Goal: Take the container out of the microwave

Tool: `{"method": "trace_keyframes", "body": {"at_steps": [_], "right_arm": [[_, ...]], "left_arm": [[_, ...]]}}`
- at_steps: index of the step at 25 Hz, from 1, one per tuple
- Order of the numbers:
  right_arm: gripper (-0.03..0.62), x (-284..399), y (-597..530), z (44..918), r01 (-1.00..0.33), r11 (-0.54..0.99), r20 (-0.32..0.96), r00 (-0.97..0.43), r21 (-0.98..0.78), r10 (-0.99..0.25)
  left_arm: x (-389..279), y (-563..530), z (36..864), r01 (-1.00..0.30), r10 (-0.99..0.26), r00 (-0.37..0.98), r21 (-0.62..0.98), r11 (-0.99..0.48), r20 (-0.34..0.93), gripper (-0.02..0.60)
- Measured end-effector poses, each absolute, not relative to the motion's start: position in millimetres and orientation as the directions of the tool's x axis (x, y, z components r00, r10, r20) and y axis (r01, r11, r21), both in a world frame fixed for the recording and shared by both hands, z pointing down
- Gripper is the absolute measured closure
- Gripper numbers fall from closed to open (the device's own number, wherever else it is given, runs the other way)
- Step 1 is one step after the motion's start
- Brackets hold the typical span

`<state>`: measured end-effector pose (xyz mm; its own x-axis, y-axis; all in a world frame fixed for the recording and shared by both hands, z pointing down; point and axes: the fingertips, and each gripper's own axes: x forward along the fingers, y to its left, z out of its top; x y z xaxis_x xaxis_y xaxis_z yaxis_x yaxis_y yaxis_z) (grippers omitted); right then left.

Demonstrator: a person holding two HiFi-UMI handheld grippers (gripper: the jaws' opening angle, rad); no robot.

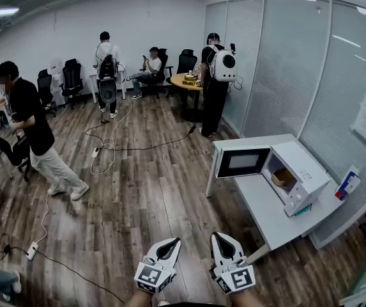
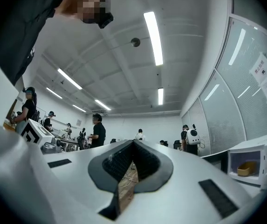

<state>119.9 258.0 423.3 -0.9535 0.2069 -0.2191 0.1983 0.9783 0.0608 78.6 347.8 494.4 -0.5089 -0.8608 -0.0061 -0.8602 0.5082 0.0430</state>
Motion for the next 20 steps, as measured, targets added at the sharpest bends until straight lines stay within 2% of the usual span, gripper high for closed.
{"method": "trace_keyframes", "body": {"at_steps": [5,12,20], "right_arm": [[0.595,117,273,432,0.161,0.986,-0.205,-0.964,0.053,0.168],[0.595,97,256,436,0.167,0.984,-0.174,-0.969,0.066,0.176],[0.595,58,200,424,0.173,0.981,-0.201,-0.961,0.087,0.187]], "left_arm": [[70,360,501,-0.860,-0.861,-0.508,0.037,0.509,0.029,0.576],[48,344,497,-0.864,-0.865,-0.501,0.050,0.501,0.007,0.576],[3,278,493,-0.878,-0.879,-0.477,0.042,0.477,0.011,0.575]]}}
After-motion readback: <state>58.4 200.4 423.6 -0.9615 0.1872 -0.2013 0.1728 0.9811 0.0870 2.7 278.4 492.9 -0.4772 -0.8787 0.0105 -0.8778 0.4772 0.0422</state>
